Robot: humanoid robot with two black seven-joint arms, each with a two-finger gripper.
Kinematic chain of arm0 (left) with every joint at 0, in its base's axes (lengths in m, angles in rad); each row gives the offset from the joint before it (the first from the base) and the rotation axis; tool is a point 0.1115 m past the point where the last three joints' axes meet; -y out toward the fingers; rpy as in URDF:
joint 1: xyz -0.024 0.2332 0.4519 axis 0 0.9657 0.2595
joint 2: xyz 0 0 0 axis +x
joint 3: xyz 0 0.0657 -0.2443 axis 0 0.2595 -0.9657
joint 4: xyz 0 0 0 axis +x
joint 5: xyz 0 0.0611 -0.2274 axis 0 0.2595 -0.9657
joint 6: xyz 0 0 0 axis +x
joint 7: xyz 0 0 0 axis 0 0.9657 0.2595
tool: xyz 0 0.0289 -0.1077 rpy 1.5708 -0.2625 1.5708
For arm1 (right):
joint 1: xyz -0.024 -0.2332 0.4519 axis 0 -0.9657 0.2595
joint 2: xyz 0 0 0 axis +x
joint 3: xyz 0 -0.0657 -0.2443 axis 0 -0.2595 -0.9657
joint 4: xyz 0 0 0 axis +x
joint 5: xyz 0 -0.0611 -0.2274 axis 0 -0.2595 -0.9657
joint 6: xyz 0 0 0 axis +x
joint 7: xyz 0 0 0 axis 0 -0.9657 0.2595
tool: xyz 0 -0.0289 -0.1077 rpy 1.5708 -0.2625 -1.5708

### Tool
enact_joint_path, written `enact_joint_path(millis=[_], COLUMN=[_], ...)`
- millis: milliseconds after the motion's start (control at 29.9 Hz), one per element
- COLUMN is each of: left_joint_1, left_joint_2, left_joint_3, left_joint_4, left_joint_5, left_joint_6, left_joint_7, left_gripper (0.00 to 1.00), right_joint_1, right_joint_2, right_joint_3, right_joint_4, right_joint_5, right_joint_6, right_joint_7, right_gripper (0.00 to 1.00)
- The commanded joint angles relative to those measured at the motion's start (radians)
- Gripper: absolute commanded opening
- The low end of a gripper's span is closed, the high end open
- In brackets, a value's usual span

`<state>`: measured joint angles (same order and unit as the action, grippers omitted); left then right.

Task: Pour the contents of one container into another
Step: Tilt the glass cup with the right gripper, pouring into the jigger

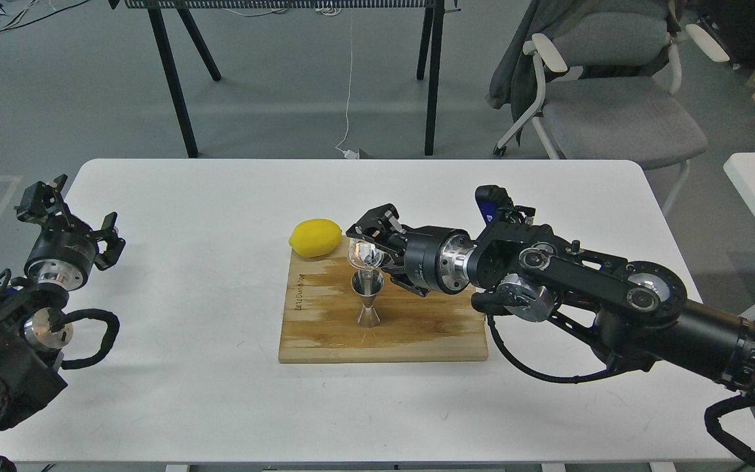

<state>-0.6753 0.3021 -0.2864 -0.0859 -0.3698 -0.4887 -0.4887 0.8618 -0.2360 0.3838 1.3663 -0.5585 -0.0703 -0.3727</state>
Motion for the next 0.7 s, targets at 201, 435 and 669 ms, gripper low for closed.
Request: enact_joint_path(millis=[201, 435, 669], left_joint_1=[0.0, 0.002, 0.002], left_joint_2=[0.0, 0.0, 0.0], left_joint_3=[0.0, 0.0, 0.0], left_joint_4=[0.0, 0.0, 0.0], left_joint_5=[0.0, 0.0, 0.0], left_joint_6=[0.0, 0.0, 0.0], left_joint_7=[0.0, 0.0, 0.0], left_gripper=[1.0, 1.0, 1.0], right_joint_1=[0.002, 0.005, 0.006], right_joint_2=[-0.003, -0.005, -0.006], right_joint_3=[-0.02, -0.022, -0.023], right_joint_4=[0.0, 0.0, 0.0], right_joint_5=[-0.024, -0.044, -0.089], right_joint_6=[0.009, 0.021, 0.04], right_joint_7=[0.002, 0.003, 0.006], right_gripper=[0.26, 0.26, 0.26])
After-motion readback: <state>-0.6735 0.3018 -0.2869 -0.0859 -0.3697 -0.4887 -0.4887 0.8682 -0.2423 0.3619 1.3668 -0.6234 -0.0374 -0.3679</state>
